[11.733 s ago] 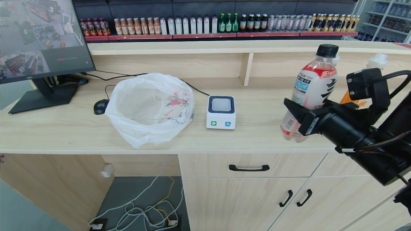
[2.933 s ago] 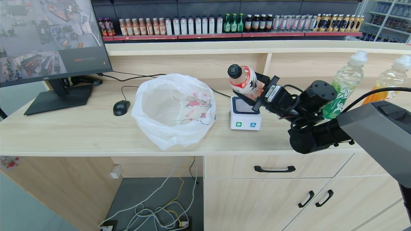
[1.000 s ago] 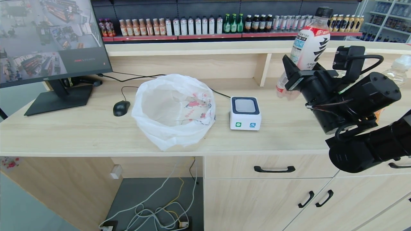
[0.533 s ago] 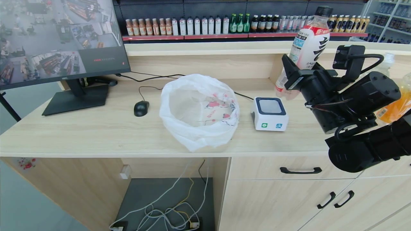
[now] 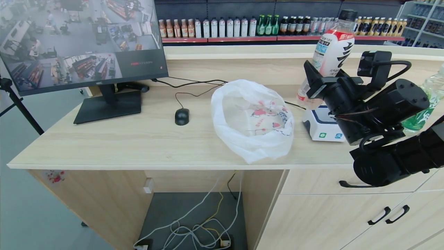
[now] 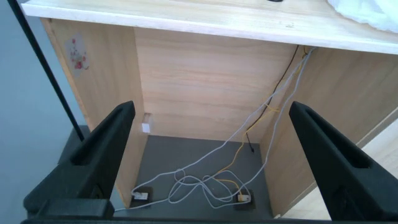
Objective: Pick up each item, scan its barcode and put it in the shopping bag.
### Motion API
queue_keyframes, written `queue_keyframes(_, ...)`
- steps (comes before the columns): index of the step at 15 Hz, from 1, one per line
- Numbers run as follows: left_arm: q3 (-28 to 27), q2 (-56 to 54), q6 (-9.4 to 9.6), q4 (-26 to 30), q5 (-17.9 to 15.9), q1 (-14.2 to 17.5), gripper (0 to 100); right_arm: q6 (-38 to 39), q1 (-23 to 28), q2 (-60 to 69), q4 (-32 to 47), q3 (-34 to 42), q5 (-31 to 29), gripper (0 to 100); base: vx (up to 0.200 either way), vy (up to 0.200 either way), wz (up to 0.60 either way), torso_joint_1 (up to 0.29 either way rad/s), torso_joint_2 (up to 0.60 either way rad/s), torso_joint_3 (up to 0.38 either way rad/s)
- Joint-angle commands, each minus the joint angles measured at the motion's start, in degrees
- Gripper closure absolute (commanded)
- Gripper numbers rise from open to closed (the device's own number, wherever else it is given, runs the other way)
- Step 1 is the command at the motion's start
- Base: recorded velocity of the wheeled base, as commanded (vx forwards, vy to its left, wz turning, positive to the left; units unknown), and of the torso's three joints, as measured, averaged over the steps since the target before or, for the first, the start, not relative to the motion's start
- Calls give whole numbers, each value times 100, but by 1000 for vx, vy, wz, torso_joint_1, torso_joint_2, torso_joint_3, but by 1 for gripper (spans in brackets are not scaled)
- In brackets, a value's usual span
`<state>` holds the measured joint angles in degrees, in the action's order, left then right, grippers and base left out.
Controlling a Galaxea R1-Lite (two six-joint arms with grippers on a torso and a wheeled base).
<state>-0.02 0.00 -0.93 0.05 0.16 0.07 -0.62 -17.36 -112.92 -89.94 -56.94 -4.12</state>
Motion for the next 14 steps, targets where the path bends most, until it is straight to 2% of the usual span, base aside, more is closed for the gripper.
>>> queue_keyframes(1, 2, 0, -4, 4, 2, 1, 0, 9, -4, -81, -6, -1, -1, 100, 0, 0, 0, 0, 0, 0)
queue_keyframes(4, 2, 0, 5, 4, 2, 1, 0, 18, -66, -107, -6, 8, -1, 100, 0, 0, 0, 0, 0, 0)
queue_keyframes(8, -6, 0, -4, 4, 2, 1, 0, 9, -400, -230, -6, -19, -1, 100, 0, 0, 0, 0, 0, 0)
queue_keyframes(12, 2, 0, -22, -5, 2, 1, 0, 18, -496, -274, -6, -142, -1, 100, 200, 0, 0, -7, -1, 7)
queue_keyframes(14, -6, 0, -13, 4, 2, 1, 0, 18, -567, -274, -6, -133, -1, 100, 0, 0, 0, 0, 0, 0)
